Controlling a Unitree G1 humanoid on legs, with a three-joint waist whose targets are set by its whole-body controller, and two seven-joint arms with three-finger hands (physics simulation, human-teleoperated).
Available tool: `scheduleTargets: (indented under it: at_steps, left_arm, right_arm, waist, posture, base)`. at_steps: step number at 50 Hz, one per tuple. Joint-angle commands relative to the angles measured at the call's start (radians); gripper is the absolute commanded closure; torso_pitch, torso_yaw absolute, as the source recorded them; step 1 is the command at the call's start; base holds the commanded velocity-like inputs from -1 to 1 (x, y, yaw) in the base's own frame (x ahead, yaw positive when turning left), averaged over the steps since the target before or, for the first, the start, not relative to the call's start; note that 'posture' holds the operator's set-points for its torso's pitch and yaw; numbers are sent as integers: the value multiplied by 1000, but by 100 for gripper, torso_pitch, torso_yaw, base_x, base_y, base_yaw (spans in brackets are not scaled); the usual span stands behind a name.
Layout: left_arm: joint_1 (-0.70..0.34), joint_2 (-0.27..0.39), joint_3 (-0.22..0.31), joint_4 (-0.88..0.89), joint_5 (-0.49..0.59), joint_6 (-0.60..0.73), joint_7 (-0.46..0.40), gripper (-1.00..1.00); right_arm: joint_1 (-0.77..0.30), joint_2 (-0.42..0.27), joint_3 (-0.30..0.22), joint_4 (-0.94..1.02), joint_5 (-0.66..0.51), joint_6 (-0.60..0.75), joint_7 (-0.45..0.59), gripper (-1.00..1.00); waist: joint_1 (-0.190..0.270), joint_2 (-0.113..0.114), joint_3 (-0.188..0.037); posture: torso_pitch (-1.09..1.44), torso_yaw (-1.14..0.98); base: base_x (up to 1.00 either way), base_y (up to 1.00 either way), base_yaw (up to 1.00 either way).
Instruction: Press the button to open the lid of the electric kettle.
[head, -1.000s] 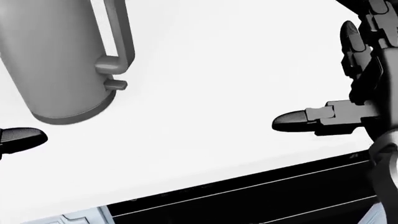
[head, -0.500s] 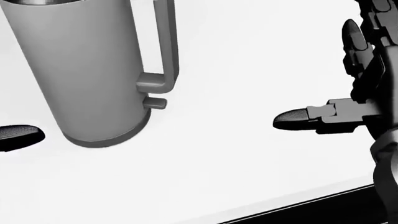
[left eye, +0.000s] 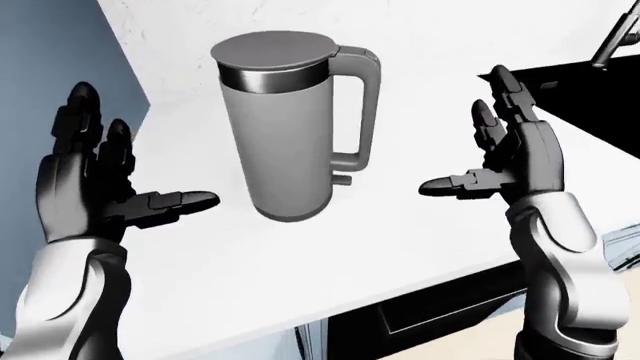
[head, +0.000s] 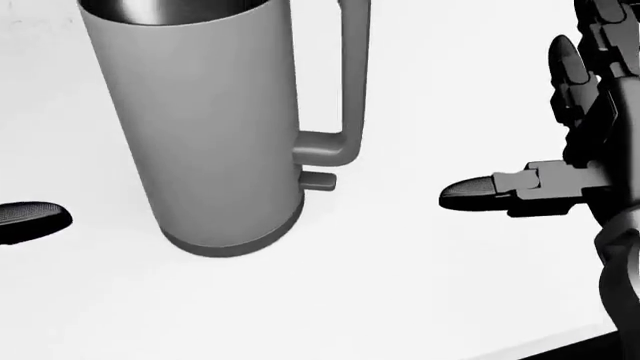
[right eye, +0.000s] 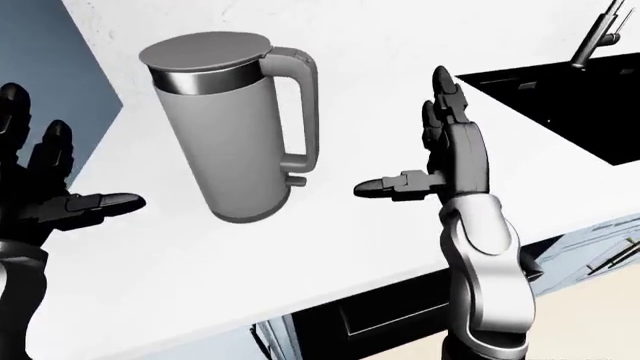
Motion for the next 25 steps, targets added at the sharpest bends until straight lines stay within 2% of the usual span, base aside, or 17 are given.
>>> scheduleTargets:
  at_steps: [1,3,4,10,22,25]
  left_arm:
    - [-18,9,2,-24,-2,-28,-3,-100]
    - [-18,10,3,-26,-3,-27,-4,-100]
    - [-19,9,0,-25,-1,-27,-2,-100]
    - [-17,11,-6,-24,14,-38,-9,-100]
    - [-24,13,-5,-13,56,-78,-3,-100]
    - [-24,5,16,-9,35,-87,13,-100]
  right_arm:
    - [-18,-10,-9,-25,-2,-28,-4,-100]
    - [-19,-8,-10,-26,1,-30,-4,-100]
    - [-21,-8,-12,-24,4,-32,-5,-100]
    - [-23,-10,-18,-15,17,-48,-16,-100]
    - [-34,-21,-21,-7,39,-46,-33,-100]
    - [-32,-23,-19,-8,38,-52,-32,-100]
  waist:
    - [-2,-3,-11]
    - [5,-51,-12]
    - [11,-22,-8]
    - [10,6,-21]
    - [1,17,-27]
    - [1,18,-27]
  posture:
    - [0,0]
    - [0,0]
    - [0,0]
    - [0,0]
    - [0,0]
    - [0,0]
  base:
    - [3,20,0]
    - [0,9,0]
    - [0,0,0]
    - [0,0,0]
    - [0,0,0]
    - [0,0,0]
